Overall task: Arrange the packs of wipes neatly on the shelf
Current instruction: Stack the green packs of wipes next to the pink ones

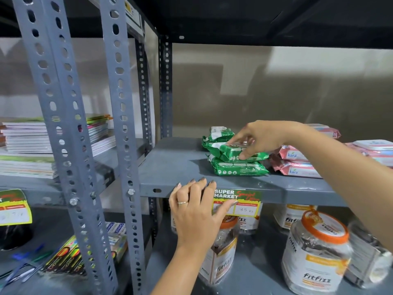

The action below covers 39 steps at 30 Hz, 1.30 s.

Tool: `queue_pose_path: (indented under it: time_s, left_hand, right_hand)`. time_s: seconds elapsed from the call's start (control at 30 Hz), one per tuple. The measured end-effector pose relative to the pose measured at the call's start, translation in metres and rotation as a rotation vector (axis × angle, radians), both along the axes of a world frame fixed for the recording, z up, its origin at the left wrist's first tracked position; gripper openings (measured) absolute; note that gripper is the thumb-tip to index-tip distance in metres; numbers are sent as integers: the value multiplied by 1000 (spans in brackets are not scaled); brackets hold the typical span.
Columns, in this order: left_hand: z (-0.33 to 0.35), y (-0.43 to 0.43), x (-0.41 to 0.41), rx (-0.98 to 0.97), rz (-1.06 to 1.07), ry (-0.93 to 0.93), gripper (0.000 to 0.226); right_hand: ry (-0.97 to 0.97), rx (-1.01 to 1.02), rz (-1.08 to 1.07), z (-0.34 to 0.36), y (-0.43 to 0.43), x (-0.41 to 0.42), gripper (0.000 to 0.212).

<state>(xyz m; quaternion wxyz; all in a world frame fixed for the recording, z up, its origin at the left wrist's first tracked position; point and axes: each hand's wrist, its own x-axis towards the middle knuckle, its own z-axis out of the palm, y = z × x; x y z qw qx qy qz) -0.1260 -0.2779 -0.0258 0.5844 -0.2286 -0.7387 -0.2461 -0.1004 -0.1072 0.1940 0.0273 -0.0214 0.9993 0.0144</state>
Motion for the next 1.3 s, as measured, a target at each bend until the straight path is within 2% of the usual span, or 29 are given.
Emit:
queue_pose_path:
  time_s: [0.27, 0.43, 0.57, 0.67, 0.77, 0.93, 1.07, 1.23, 1.3]
  left_hand:
    - [-1, 0, -2, 9, -3, 26, 55]
    - [1, 0, 0, 15, -12, 24, 54]
    - [0, 0, -1, 14, -12, 15, 54]
    - [0, 0, -1, 12, -18, 16, 53]
    - [-1, 0, -1, 10, -12, 35, 54]
    - [0, 2, -3, 12, 12, 58, 56]
    - [0, 2, -6, -1, 27, 76, 55]
    - [-1, 4, -11, -4, 54, 102, 54]
    - [0, 4, -11, -3, 59, 102, 55]
  right_hand:
    - [167, 22, 7, -11, -4, 1, 58]
    - [177, 14, 16, -14, -4, 0, 58]
    - [100, -1, 7, 0, -2, -4, 64]
    - [161, -57, 10, 19, 8, -17, 55]
    - [245, 94, 1, 31, 20, -48, 51]
    - [258, 301, -19, 31, 39, -107, 65]
    - [121, 363, 6, 23, 38, -134, 89]
    - [-124, 292, 43, 9, 38, -172, 101]
    - [-194, 186, 1, 8, 41, -178, 99]
